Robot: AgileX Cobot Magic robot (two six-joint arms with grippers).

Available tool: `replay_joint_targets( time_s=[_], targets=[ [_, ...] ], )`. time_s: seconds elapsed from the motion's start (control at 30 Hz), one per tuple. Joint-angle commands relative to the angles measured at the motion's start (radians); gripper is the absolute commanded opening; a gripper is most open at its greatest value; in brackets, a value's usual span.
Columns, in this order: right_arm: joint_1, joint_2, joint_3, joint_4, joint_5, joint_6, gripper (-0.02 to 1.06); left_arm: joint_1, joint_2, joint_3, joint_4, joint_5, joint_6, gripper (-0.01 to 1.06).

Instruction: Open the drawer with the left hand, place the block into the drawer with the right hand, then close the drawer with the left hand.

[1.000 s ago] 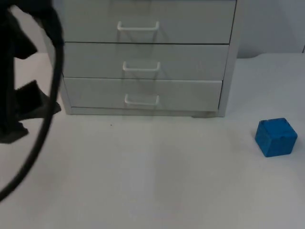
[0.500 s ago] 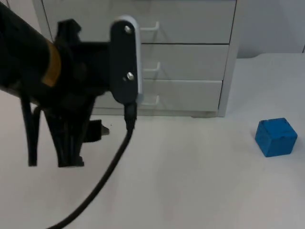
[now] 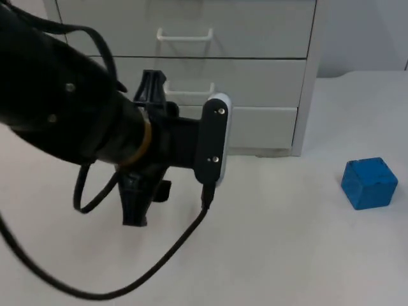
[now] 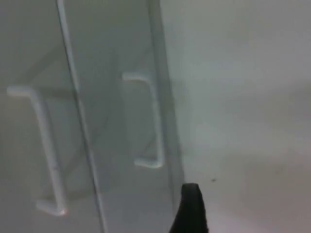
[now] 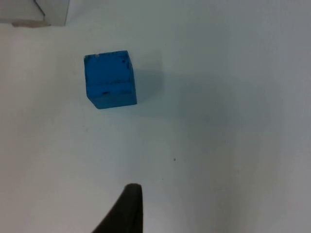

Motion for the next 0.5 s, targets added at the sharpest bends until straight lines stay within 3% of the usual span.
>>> replay_joint_targets(
  time_s=[0.0,0.1,0.2,0.47],
  targets=[
    [-0.008,0.001,-0.004,-0.004,-0.009,0.002,1.04,-0.005,0.045,-0.046,0.060,0.064,-0.069,0.63],
    [-0.008,0.001,-0.004,-0.004,-0.009,0.002,1.04,-0.005,0.080,-0.080,0.065,0.082,-0.070,0.63],
    [-0.008,0.001,-0.004,-0.004,-0.009,0.002,1.04,-0.005,0.115,-0.108,0.138,0.056,-0.081,0.63],
    [-0.008,0.001,0.013,-0.004,-0.024,0.003,1.04,0.010,0.170,-0.177,0.138,0.022,-0.148,0.63]
  ],
)
